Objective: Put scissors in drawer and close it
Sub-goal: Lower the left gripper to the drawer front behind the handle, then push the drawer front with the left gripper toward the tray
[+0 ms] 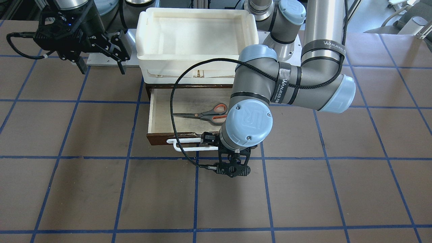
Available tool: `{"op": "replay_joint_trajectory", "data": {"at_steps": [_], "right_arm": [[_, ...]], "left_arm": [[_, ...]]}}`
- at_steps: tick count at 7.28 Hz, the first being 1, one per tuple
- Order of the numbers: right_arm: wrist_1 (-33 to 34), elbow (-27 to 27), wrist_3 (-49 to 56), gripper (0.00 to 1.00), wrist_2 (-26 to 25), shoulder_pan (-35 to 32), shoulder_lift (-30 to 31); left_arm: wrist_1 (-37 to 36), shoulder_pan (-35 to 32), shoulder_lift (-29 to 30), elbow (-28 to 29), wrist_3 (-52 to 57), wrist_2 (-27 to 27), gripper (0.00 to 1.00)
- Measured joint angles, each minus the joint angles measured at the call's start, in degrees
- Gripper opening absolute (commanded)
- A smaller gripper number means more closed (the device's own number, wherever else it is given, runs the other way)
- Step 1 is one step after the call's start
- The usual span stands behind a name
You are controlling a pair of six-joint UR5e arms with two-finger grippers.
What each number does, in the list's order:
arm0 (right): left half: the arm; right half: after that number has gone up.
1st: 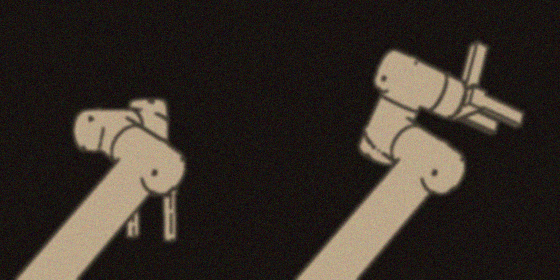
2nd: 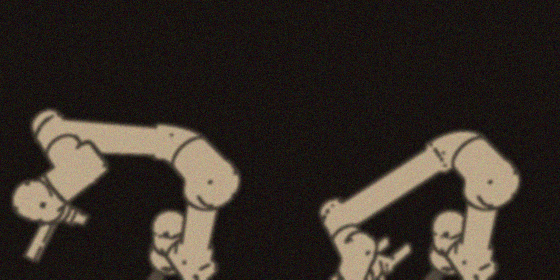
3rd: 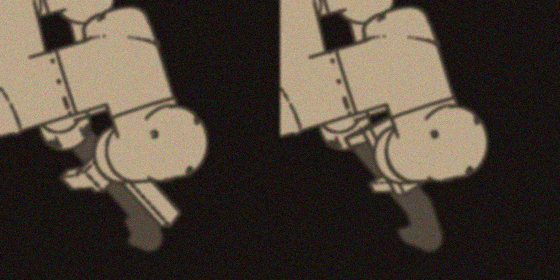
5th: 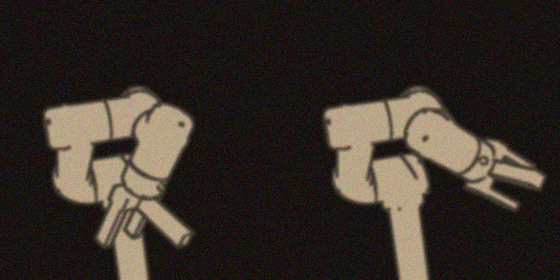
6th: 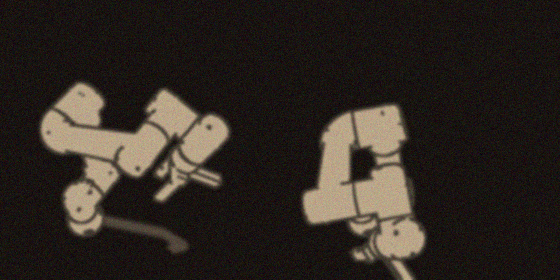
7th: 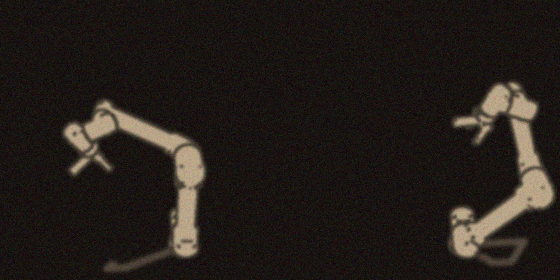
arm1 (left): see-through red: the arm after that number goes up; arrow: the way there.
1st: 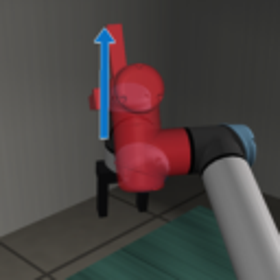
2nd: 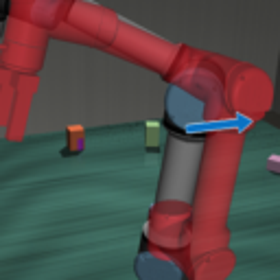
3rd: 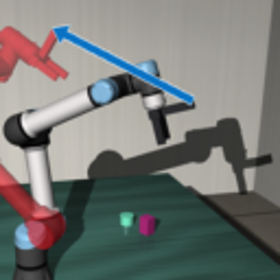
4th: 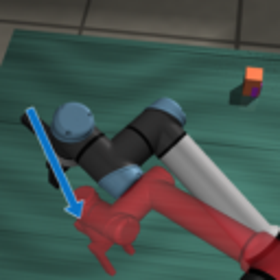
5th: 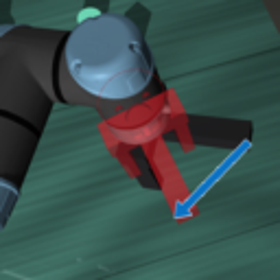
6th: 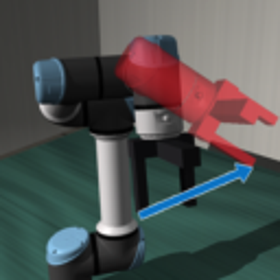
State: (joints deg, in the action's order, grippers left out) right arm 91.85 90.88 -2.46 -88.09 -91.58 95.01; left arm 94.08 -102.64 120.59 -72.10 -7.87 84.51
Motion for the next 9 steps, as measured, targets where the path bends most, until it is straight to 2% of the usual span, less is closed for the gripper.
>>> {"op": "replay_joint_trajectory", "data": {"at_steps": [3,9], "right_arm": [[0.0,0.0,0.0,1.0,-0.06,0.0,0.0],[0.0,0.0,0.0,1.0,-0.06,0.0,0.0]], "left_arm": [[0.84,-0.01,-1.06,-1.58,0.13,0.19,1.0],[7.89,0.09,-2.91,-2.64,-0.16,0.31,1.0]]}}
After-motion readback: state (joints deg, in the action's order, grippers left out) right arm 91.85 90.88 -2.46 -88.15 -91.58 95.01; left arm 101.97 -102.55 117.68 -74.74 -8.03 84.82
